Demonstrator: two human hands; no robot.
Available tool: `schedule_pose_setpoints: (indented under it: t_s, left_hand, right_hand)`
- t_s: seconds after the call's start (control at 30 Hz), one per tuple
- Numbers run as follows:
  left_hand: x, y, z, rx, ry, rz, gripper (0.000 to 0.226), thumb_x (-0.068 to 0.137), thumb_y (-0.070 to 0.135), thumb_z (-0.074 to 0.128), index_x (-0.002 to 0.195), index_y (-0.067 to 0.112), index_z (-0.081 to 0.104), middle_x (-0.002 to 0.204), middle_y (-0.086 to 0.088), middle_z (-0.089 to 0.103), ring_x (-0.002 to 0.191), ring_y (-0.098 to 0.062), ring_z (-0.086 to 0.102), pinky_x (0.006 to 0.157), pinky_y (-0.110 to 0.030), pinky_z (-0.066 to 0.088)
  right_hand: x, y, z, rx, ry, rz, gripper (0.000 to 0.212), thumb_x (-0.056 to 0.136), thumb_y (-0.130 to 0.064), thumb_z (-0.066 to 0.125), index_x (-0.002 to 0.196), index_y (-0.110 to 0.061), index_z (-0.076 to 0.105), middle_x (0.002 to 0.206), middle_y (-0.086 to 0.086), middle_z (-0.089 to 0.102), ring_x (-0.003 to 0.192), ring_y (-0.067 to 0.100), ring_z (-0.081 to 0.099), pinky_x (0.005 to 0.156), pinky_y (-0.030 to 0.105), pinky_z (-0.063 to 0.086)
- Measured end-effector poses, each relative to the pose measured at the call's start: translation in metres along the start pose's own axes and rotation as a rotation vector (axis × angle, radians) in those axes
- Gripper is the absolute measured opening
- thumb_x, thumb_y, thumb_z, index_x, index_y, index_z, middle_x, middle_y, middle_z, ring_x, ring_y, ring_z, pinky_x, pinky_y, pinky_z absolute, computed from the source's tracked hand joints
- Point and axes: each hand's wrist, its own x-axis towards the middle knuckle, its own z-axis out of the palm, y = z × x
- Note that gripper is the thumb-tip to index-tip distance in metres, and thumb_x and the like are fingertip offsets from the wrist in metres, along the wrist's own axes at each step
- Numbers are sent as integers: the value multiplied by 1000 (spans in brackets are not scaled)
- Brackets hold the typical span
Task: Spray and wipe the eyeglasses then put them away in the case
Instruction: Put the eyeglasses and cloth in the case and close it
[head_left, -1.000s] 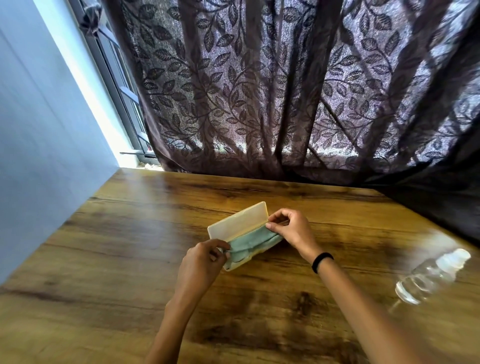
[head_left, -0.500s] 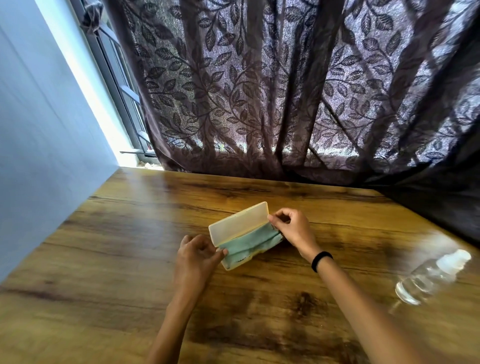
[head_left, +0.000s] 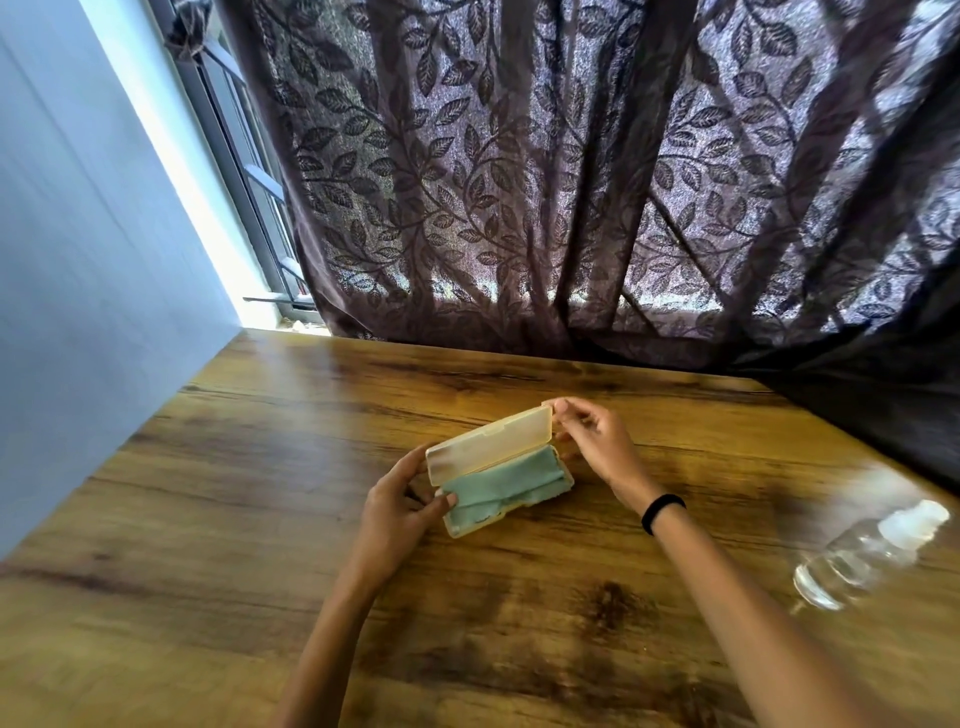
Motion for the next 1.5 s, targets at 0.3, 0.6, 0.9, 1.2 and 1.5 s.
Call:
schedule_pose_setpoints:
  t_s: [0.3, 0.6, 0.9, 1.2, 1.5]
  left_hand:
    - [-5, 1, 7, 71, 68, 97, 55, 81, 4, 66, 131, 11, 45, 89, 7, 59, 74, 10, 58, 59, -3, 46]
    - [-2, -4, 8, -13, 36, 64, 53, 83, 5, 64, 130, 19, 45, 92, -2, 62, 65, 1, 57, 60, -10, 49]
    - [-1, -4, 7, -85, 18, 65, 52, 83, 9, 65, 131, 16, 47, 96, 2, 62, 67, -1, 59, 58, -11, 50]
    - [-17, 6, 5, -202, 33, 128, 41, 86, 31, 51, 127, 31, 48, 110, 10, 61, 95, -9, 64, 66, -20, 56]
    - [-23, -5, 11, 30, 124, 204, 25, 80, 34, 61, 103, 28, 69, 111, 18, 65, 105, -8, 51, 75, -25, 54]
  right_hand:
    - [-12, 4, -10, -70, -327, -72, 72, 63, -49, 67, 127, -50, 34, 116, -18, 50, 106, 0, 50, 85, 22, 48]
    - [-10, 12, -4, -90, -283, -84, 72, 68, -34, 75, 126, -48, 34, 114, -5, 52, 103, 11, 52, 84, 24, 45]
    - [-7, 11, -6, -44, -315, -19, 64, 66, -48, 67, 123, -48, 38, 113, -9, 50, 100, 12, 56, 73, 21, 50]
    - [-15, 10, -14, 293, -308, 38, 35, 82, -38, 54, 117, -39, 58, 130, -13, 52, 106, 4, 60, 80, 33, 56]
    - [-33, 24, -8, 329, -127, 65, 9, 79, -13, 67, 86, -16, 71, 108, 4, 68, 93, 6, 65, 74, 22, 54]
